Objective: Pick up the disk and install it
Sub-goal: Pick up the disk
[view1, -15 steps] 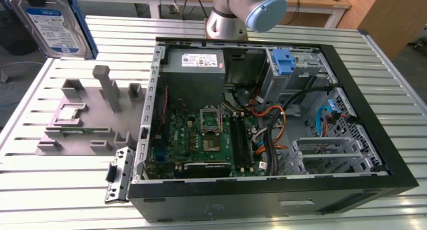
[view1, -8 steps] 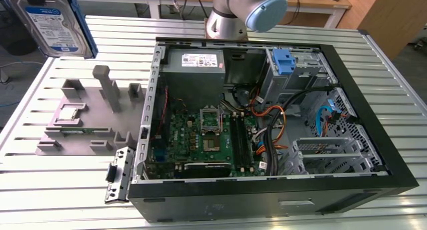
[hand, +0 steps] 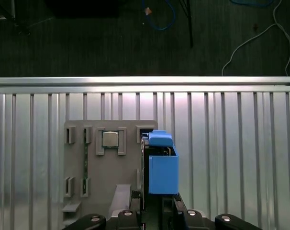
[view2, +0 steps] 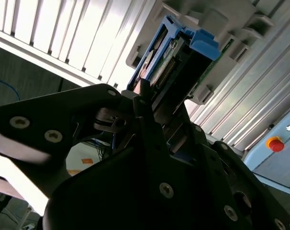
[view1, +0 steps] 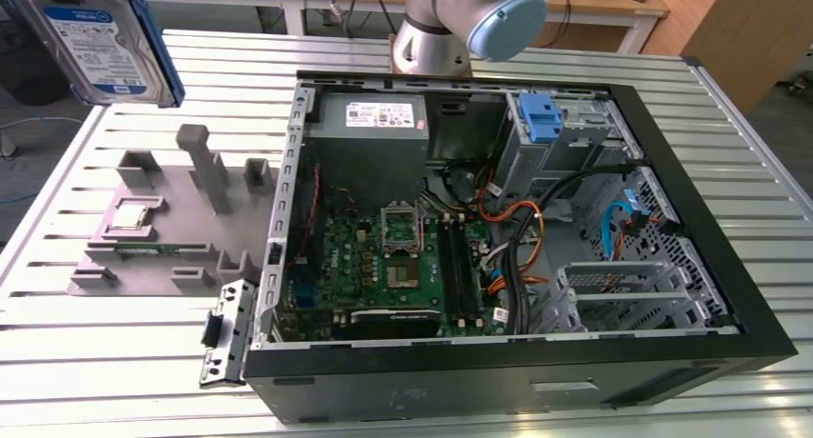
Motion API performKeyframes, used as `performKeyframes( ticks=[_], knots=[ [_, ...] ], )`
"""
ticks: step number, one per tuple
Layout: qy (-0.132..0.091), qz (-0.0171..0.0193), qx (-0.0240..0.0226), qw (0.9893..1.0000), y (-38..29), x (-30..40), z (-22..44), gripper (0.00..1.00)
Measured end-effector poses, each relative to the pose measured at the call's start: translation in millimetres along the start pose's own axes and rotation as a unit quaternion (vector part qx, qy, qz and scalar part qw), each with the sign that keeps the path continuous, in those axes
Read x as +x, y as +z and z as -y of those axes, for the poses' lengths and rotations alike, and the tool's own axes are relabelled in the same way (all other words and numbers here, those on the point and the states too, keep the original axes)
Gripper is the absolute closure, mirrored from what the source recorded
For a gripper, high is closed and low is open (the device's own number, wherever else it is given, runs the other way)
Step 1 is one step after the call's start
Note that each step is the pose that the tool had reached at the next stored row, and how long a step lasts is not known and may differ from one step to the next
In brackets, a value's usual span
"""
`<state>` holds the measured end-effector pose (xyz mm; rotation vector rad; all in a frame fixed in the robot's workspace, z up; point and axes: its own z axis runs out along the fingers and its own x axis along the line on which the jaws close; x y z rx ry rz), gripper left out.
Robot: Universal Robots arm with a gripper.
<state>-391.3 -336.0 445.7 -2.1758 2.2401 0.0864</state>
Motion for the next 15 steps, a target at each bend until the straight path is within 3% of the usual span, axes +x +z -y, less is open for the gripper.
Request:
performKeyframes(
  ticks=[15],
  knots=[
    [0.000,0.0000,0.0000,1.0000,-38.7,-2.0,-1.0,0.65]
  ],
)
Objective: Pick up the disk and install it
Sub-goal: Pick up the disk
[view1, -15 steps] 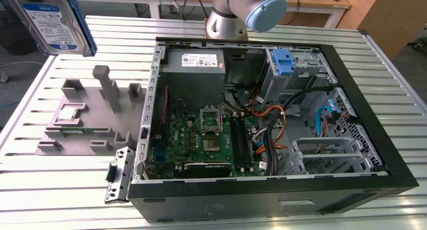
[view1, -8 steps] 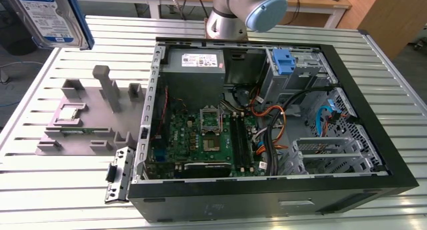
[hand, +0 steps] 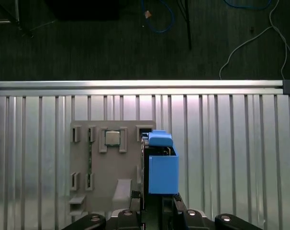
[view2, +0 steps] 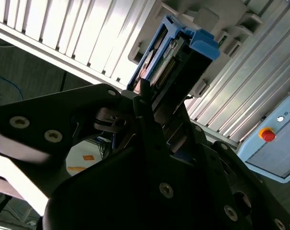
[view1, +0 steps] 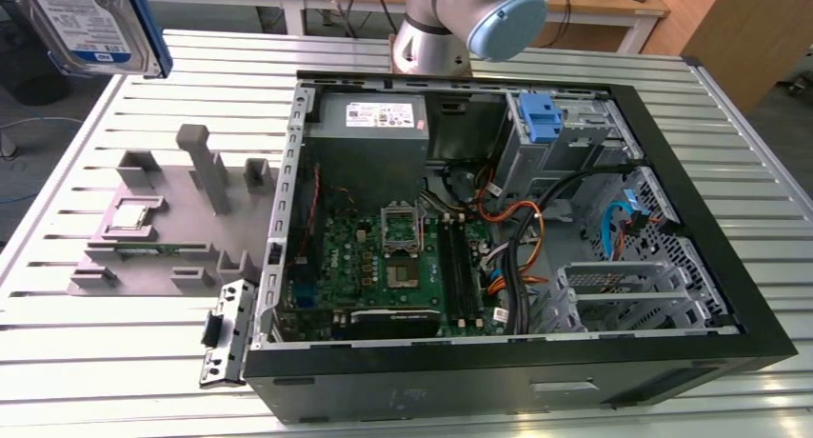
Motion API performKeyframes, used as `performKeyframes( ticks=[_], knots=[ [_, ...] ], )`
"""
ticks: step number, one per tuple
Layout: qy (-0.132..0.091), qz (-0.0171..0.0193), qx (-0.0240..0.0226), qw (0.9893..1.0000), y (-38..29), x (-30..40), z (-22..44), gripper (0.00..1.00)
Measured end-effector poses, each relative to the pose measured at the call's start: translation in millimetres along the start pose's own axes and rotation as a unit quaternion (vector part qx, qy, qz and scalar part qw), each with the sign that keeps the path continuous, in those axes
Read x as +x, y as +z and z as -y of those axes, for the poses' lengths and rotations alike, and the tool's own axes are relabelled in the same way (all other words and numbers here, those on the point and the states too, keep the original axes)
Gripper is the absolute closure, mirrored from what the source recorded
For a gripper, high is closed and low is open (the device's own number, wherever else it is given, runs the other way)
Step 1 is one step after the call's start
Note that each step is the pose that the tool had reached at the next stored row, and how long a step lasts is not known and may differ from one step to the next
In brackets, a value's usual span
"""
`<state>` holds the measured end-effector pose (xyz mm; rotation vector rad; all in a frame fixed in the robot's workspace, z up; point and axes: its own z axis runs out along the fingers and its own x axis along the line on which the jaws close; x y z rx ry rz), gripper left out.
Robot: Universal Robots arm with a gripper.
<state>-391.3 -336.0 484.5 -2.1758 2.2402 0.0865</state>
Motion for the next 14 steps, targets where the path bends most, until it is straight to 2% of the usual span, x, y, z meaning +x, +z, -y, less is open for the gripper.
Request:
performKeyframes(
  ticks=[6,10,14],
  knots=[
    [0.000,0.0000,0.0000,1.0000,-8.9,-0.5,-0.2,0.65],
    [0.000,0.0000,-0.0001,1.0000,-9.2,-0.5,0.7,0.65],
    [0.000,0.0000,-0.0001,1.0000,-9.3,-0.7,7.5,0.65]
  ],
)
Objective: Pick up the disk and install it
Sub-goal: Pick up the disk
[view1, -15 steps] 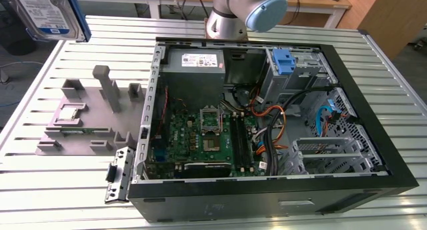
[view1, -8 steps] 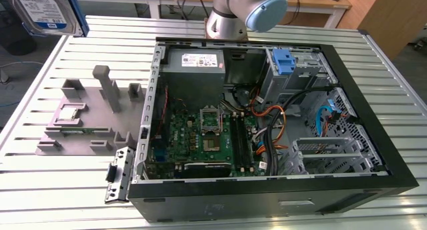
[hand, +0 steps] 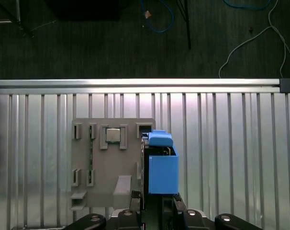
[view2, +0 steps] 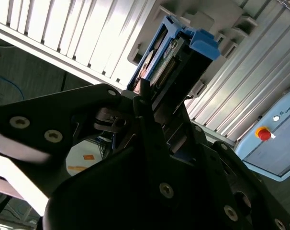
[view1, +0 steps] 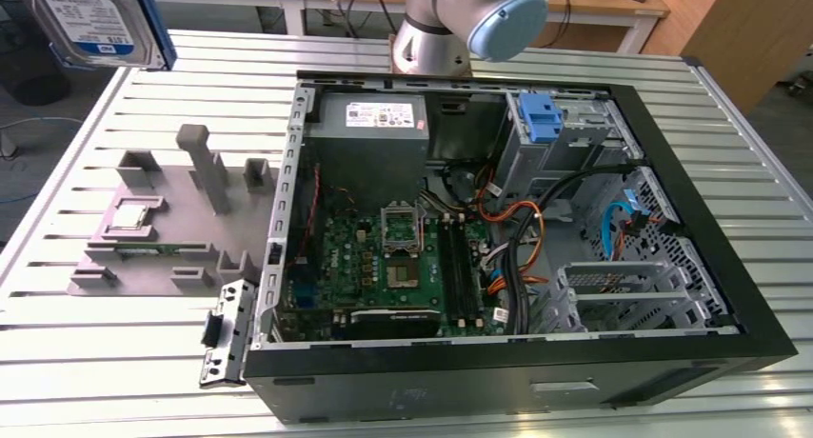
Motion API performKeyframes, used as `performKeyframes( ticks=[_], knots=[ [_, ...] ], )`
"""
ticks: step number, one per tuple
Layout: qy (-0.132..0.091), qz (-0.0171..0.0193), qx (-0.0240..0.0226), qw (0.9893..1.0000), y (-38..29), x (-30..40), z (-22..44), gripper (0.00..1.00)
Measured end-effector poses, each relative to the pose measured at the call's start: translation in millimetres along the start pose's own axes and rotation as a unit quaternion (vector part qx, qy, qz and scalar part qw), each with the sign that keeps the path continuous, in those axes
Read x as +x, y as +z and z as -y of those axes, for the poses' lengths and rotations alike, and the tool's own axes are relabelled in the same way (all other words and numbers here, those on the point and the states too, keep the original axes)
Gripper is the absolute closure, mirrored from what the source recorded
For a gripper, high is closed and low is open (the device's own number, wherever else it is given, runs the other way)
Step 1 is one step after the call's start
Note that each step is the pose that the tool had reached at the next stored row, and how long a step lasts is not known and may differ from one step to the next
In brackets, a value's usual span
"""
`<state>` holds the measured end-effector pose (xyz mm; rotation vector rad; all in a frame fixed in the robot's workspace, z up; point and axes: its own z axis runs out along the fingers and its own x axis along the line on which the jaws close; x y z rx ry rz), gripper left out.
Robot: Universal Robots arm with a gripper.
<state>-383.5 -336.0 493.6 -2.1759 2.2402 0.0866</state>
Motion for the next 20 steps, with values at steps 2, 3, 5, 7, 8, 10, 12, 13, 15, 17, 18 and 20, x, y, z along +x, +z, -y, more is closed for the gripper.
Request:
performKeyframes(
  ticks=[2,3,5,7,8,10,12,13,15,17,18,20],
  knots=[
    [0.000,0.0000,0.0000,1.0000,-0.1,-0.1,4.3,0.65],
    [0.000,0.0000,0.0000,1.0000,-0.1,-0.2,6.4,0.65],
    [0.000,0.0000,0.0000,1.0000,-0.2,-0.3,10.4,0.65],
    [0.000,0.0000,0.0000,1.0000,-0.3,-0.4,12.2,0.65],
    [0.000,0.0000,0.0000,1.0000,-0.3,-0.4,12.2,0.65],
    [0.000,0.0002,0.0000,1.0000,-0.2,-0.4,12.3,0.65],
    [0.000,0.0012,-0.0001,1.0000,-0.3,-0.4,12.4,0.65],
    [0.000,0.0016,-0.0001,1.0000,-0.3,-0.4,12.4,0.65],
    [0.000,0.0021,-0.0001,1.0000,-0.3,-0.4,12.4,0.65],
    [0.000,0.0029,-0.0001,1.0000,-0.3,-0.4,12.4,0.65],
    [0.000,0.0029,-0.0001,1.0000,-0.3,-0.4,12.4,0.65],
    [0.000,0.0029,-0.0001,1.0000,-0.3,-0.4,12.4,0.65]
  ],
)
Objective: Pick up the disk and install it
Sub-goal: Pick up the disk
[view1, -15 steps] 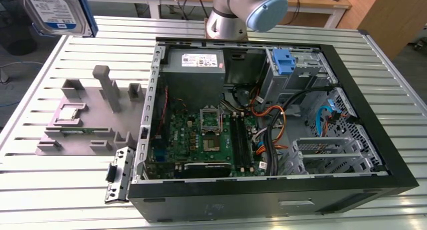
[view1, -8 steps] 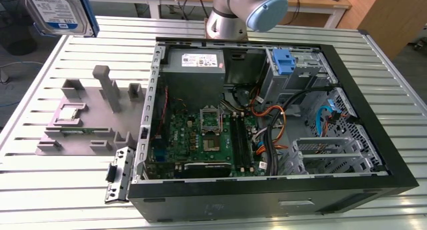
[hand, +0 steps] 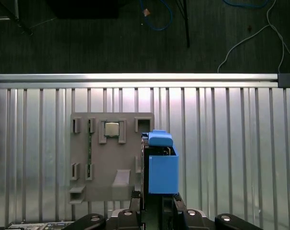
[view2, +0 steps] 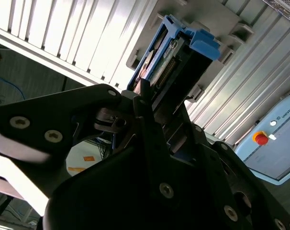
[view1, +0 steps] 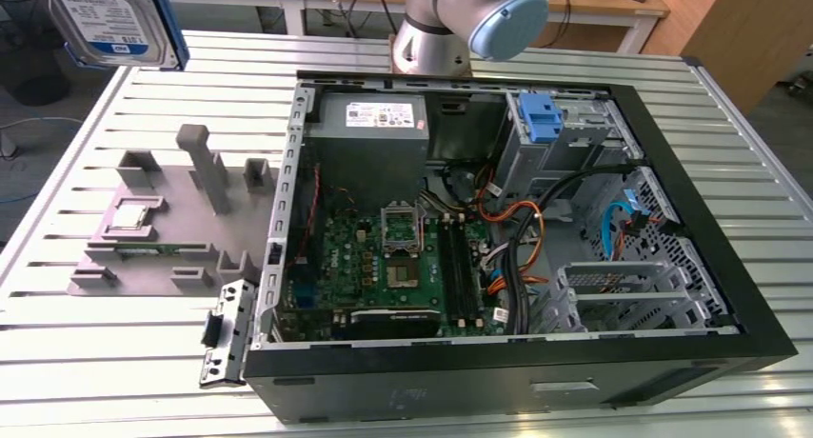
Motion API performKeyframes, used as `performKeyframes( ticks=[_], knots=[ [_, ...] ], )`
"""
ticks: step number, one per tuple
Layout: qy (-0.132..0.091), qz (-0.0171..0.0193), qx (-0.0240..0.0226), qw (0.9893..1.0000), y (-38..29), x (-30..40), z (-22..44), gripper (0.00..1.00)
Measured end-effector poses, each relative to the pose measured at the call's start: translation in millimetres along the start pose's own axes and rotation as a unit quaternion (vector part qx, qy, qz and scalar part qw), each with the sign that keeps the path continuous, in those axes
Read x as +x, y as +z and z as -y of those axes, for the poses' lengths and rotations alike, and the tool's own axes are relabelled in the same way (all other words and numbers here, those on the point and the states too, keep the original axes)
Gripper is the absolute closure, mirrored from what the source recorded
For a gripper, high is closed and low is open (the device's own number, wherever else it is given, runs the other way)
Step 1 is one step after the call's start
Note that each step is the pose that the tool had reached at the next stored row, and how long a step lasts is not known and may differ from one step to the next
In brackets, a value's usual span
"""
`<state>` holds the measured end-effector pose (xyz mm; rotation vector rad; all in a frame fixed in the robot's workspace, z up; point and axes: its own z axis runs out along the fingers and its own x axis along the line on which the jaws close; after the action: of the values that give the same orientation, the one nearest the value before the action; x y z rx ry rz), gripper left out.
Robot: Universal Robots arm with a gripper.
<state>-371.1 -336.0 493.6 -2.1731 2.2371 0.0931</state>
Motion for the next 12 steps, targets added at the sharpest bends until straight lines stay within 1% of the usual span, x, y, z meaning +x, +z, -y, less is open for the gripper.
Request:
performKeyframes(
  ticks=[6,12],
  knots=[
    [0.000,0.0000,0.0000,1.0000,-0.1,0.0,1.2,0.65],
    [0.000,0.0000,0.0000,1.0000,-0.2,-0.2,7.9,0.65]
  ],
)
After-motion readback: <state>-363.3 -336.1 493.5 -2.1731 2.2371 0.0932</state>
